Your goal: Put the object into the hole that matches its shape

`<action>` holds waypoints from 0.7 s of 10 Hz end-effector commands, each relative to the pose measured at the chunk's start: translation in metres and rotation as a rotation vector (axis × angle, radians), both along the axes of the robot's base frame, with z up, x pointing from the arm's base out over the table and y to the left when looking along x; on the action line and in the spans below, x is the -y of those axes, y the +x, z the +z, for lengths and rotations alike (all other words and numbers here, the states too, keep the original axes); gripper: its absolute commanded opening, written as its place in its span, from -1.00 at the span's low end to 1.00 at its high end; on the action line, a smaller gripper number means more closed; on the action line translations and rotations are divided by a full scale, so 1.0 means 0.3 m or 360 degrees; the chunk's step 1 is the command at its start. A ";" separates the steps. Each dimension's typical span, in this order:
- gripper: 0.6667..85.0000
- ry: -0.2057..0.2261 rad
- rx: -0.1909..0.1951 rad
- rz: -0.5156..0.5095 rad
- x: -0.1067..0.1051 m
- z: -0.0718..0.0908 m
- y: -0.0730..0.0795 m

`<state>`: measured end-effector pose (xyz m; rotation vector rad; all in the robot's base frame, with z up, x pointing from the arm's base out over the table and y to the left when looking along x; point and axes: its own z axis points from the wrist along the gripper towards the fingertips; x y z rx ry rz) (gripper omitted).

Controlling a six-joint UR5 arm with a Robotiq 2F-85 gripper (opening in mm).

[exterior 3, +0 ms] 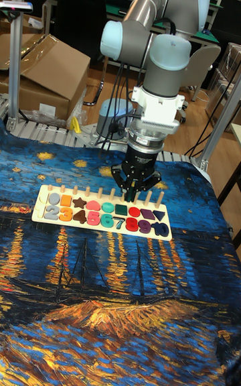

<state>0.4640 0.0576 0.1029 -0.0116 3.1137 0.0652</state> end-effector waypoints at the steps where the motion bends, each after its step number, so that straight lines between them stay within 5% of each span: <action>1: -0.98 -0.0011 0.0009 -0.0029 0.009 -0.085 0.021; 7: -0.98 -0.0034 0.0038 -0.0058 0.034 -0.215 0.053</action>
